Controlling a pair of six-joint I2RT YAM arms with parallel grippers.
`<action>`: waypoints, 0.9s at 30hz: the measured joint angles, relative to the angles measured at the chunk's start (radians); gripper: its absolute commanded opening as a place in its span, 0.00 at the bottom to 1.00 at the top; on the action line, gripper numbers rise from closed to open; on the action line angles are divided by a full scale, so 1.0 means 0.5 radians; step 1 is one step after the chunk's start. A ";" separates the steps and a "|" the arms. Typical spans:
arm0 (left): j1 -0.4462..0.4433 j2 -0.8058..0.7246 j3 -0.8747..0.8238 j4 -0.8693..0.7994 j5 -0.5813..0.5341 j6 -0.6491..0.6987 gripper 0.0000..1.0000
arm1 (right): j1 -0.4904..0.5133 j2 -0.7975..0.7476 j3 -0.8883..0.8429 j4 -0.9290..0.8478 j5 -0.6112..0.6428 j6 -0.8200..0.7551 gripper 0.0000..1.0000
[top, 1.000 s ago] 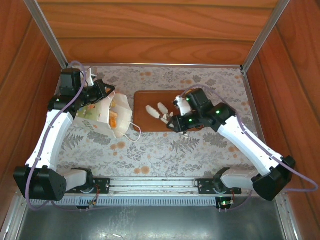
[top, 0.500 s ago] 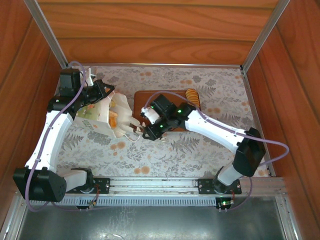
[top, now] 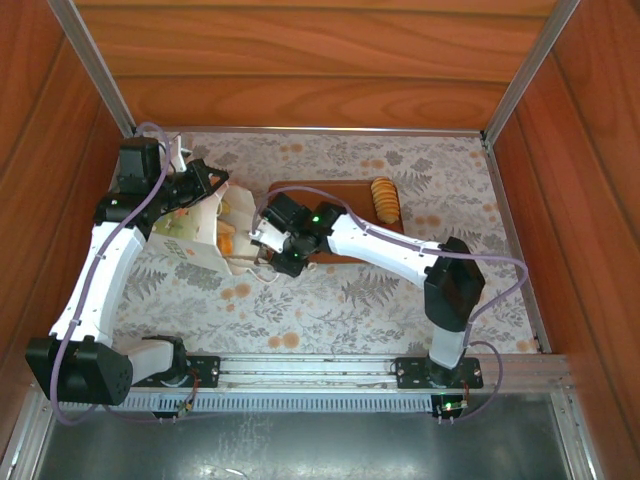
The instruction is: Take the fake bread out of the paper bag
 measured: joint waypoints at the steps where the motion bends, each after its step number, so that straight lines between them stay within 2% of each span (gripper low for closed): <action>1: 0.000 0.000 0.000 0.000 0.000 0.000 0.00 | 0.002 0.021 0.034 -0.016 0.023 -0.066 0.51; 13: 0.000 0.000 0.000 0.000 0.000 0.000 0.00 | 0.053 0.331 0.383 -0.144 0.253 -0.526 0.53; 20: 0.000 0.000 -0.004 0.001 0.000 0.000 0.00 | 0.053 0.396 0.434 -0.143 0.359 -0.566 0.40; 27: 0.000 -0.005 -0.033 0.004 0.000 0.001 0.00 | 0.065 0.287 0.336 -0.125 0.451 -0.501 0.37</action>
